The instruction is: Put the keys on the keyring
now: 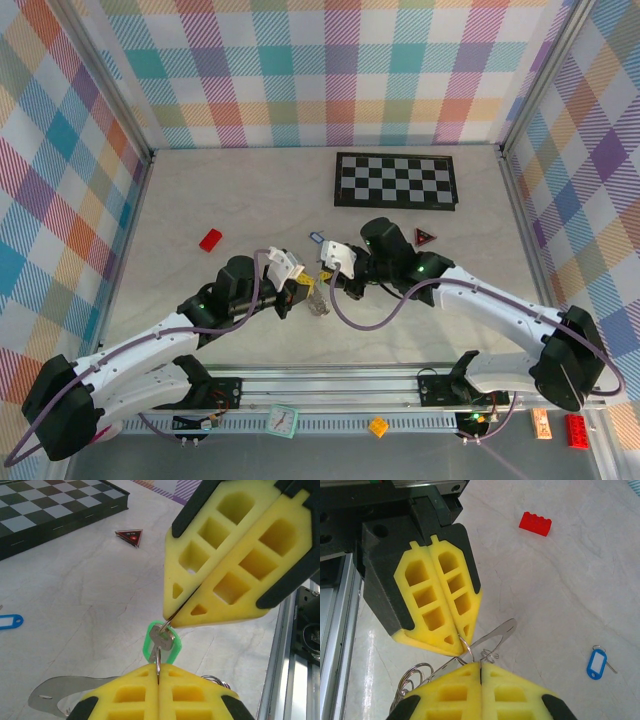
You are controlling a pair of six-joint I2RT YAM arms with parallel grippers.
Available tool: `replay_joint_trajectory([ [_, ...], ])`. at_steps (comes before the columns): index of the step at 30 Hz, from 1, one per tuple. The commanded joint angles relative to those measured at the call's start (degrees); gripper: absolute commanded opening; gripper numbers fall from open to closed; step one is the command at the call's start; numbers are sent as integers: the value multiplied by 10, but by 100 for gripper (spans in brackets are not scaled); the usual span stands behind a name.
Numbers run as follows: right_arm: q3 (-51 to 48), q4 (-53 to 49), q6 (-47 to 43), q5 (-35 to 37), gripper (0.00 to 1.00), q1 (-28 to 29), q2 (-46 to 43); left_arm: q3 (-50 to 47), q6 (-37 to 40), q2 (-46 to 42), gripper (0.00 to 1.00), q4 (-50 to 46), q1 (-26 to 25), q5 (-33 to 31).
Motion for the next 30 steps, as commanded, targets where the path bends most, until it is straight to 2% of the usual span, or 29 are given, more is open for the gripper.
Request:
replay_joint_trajectory([
  [1, -6, 16, -9, 2, 0, 6, 8, 10, -14, -1, 0, 35, 4, -1],
  [17, -11, 24, -7, 40, 0, 14, 0, 6, -17, 0, 0, 36, 3, -8],
  [30, -20, 32, 1, 17, 0, 14, -13, 7, -18, 3, 0, 37, 3, -10],
])
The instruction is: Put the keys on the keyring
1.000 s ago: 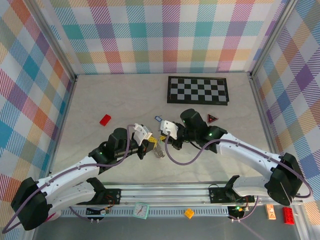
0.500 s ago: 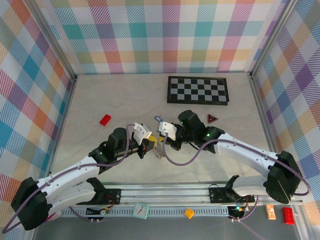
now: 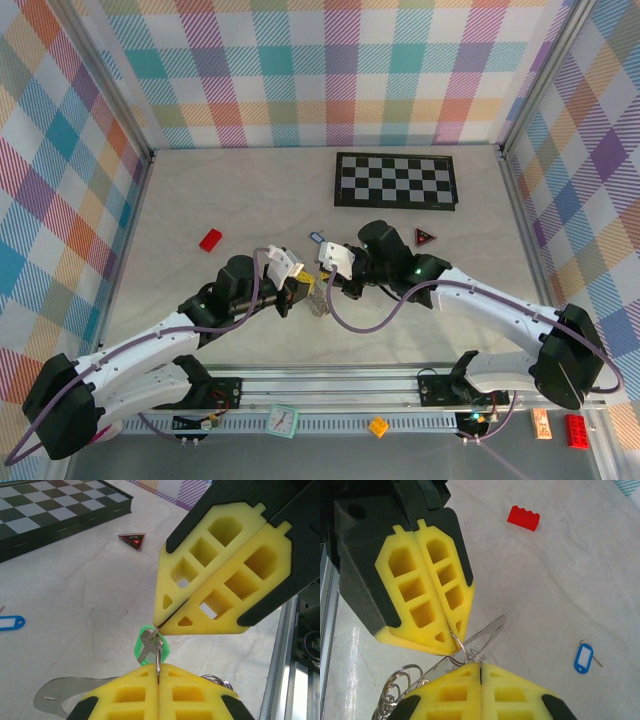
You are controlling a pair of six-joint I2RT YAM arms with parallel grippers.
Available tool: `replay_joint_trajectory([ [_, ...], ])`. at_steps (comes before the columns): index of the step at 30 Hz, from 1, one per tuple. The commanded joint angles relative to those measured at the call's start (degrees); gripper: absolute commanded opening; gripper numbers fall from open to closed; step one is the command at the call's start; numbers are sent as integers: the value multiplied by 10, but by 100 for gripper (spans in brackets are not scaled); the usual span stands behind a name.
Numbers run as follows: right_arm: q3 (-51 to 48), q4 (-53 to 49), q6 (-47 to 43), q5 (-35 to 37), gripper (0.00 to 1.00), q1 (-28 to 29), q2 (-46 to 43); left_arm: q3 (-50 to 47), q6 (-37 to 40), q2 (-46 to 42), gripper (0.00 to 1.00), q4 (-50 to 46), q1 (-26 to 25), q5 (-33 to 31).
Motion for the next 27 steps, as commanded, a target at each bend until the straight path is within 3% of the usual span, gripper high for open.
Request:
replay_joint_trajectory([
  [1, -10, 11, 3, -26, 0, 4, -14, 7, -5, 0, 0, 26, 3, -4],
  [17, -15, 16, 2, -8, 0, 4, -22, 8, -7, 4, 0, 27, 3, -6],
  [27, -14, 12, 3, -32, 0, 4, -17, 8, -7, 4, 0, 30, 3, -5],
])
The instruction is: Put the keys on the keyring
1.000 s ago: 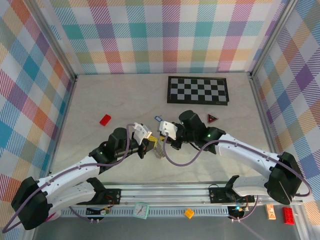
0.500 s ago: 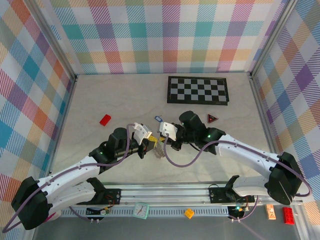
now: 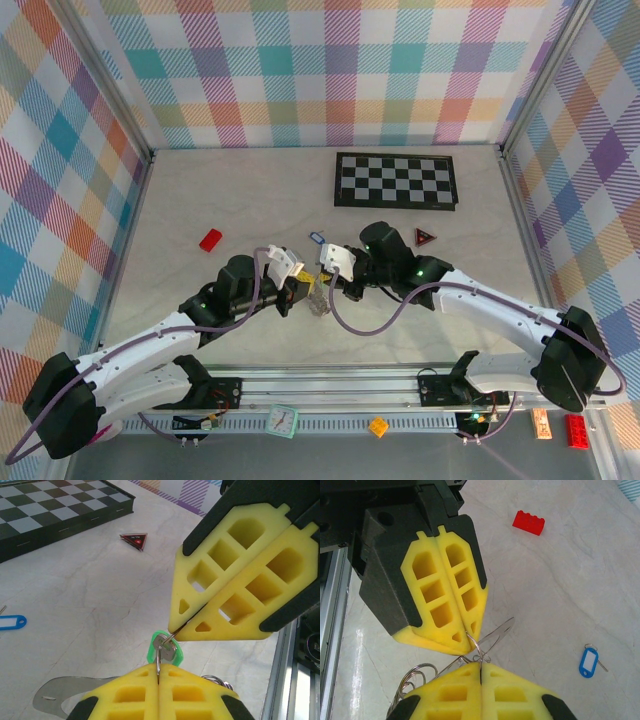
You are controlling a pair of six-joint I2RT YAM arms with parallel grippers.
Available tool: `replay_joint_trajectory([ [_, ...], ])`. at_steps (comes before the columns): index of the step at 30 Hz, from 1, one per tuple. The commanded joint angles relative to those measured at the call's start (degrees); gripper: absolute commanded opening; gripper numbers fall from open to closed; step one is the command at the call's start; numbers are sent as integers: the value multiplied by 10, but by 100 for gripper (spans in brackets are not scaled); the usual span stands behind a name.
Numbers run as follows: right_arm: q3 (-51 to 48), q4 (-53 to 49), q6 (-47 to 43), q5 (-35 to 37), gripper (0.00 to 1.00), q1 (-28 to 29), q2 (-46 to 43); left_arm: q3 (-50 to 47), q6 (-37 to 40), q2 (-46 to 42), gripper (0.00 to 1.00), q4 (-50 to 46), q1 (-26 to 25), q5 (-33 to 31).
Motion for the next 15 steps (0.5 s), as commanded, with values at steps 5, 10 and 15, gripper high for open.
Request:
replay_joint_trajectory([
  [5, -7, 15, 3, 1, 0, 3, -6, 7, -5, 0, 0, 27, 3, -1],
  [10, -6, 18, 6, 12, 0, 3, -4, 6, -5, 0, 0, 29, 3, 0],
  [15, -6, 17, 7, -9, 0, 3, -3, 6, -5, 1, 0, 29, 4, 0],
])
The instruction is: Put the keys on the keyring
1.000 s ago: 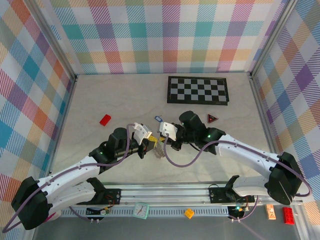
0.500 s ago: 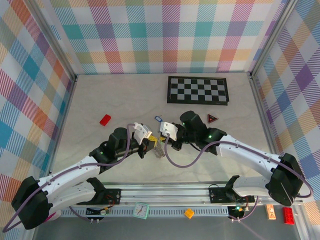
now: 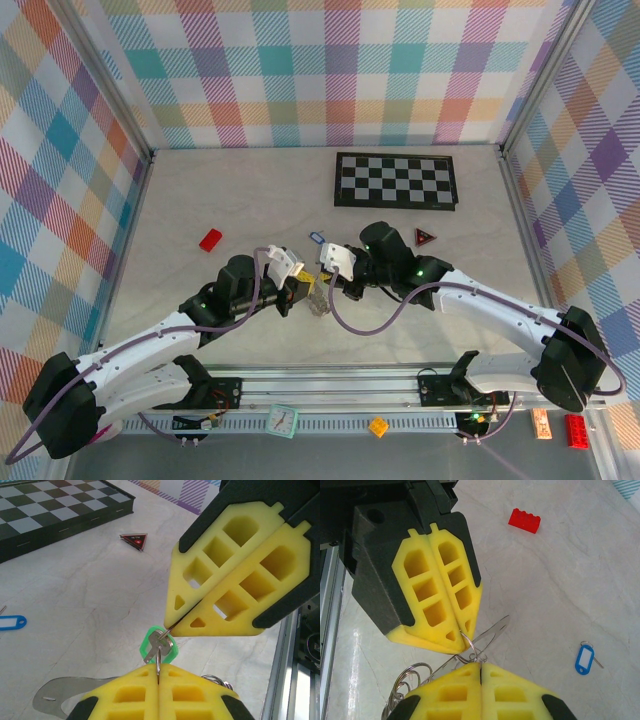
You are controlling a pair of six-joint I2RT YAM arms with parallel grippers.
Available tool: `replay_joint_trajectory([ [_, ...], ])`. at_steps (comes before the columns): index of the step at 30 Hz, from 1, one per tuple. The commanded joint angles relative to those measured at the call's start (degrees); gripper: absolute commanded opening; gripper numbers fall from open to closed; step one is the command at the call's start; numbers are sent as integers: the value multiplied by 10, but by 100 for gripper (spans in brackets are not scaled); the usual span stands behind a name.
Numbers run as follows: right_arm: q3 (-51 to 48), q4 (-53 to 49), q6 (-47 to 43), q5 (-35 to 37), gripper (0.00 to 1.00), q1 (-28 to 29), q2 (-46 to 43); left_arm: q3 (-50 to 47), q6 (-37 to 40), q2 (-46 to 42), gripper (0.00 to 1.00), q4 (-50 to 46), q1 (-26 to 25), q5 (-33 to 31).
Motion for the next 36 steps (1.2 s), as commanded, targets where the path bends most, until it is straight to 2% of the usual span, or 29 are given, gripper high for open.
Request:
replay_joint_trajectory([
  [1, -6, 16, 6, -21, 0, 3, -3, 6, -5, 1, 0, 29, 3, 0],
  [7, -4, 13, 4, -21, 0, 3, -1, 6, -5, 0, 0, 30, 4, 2],
  [12, -4, 21, 6, 16, 0, 3, 0, 6, -5, -1, 0, 30, 3, 2],
  [25, 0, 9, 9, -37, 0, 4, 8, 4, -6, -1, 0, 32, 3, 2],
  [36, 4, -7, 4, -55, 0, 4, 9, 6, -6, -1, 0, 32, 3, -1],
])
